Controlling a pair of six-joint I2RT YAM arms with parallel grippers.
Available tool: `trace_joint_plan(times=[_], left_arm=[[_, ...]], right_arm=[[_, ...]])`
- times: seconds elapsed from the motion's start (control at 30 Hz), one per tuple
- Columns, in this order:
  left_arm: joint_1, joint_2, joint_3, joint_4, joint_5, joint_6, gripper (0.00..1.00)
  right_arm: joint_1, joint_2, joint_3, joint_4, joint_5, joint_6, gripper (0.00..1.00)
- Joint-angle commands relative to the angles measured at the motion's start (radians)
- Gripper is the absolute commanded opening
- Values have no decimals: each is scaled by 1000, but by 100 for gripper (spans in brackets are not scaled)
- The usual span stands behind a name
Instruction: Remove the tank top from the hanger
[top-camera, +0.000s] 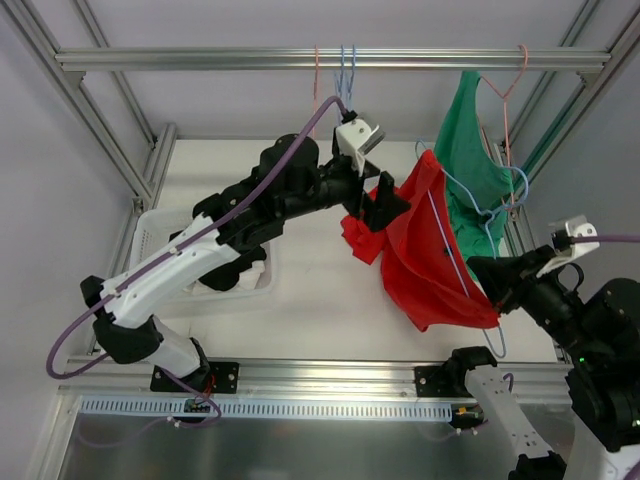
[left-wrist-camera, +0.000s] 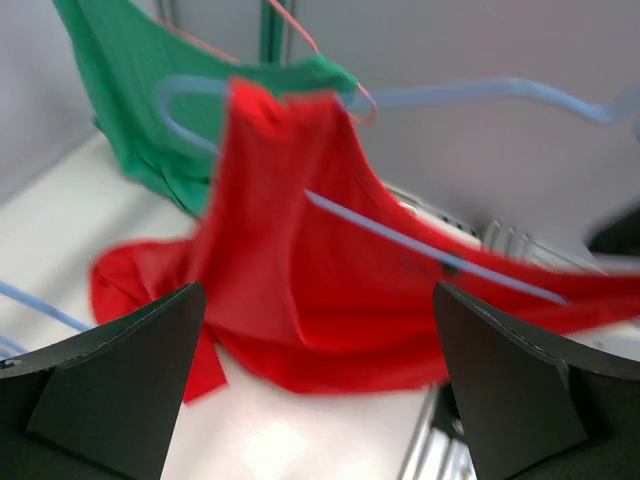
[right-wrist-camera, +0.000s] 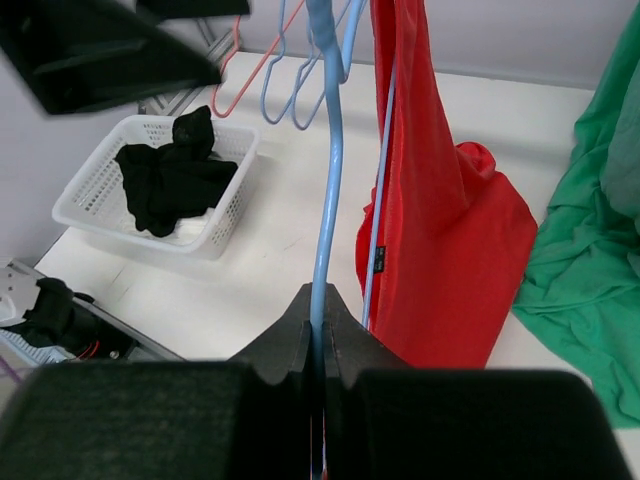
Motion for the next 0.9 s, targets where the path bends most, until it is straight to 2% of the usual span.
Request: trace_joint_plan(times=[0.0, 0.1, 0.27, 0.47, 0.5, 0.7, 0.73, 0.8, 0.83, 0.87], left_arm=[[0, 89, 161, 71, -84, 102, 99], [0, 156, 236, 73, -66, 116, 96], [0, 212, 267, 77, -1, 93, 78], [2, 249, 264, 109, 103, 55, 76], [0, 258, 259, 126, 115, 55, 70], [0, 279, 243, 183, 154, 29, 63], [0, 276, 236, 203, 154, 27, 44], [0, 267, 218, 229, 143, 21, 24], [0, 263, 213, 232, 137, 22, 10], [0, 249, 206, 234, 126, 21, 1]], right_arm=[[-1, -40, 76, -67, -29, 33, 0], [-1, -42, 141, -104, -45, 34, 0], [2, -32, 205, -124, -51, 31, 0], [10, -16, 236, -130, -62, 31, 0], [10, -14, 236, -130, -68, 33, 0], [12, -15, 225, -128, -82, 41, 0], [12, -14, 224, -128, -89, 41, 0], [13, -14, 224, -130, -92, 41, 0], [12, -14, 222, -130, -89, 38, 0], [13, -14, 221, -130, -86, 34, 0]])
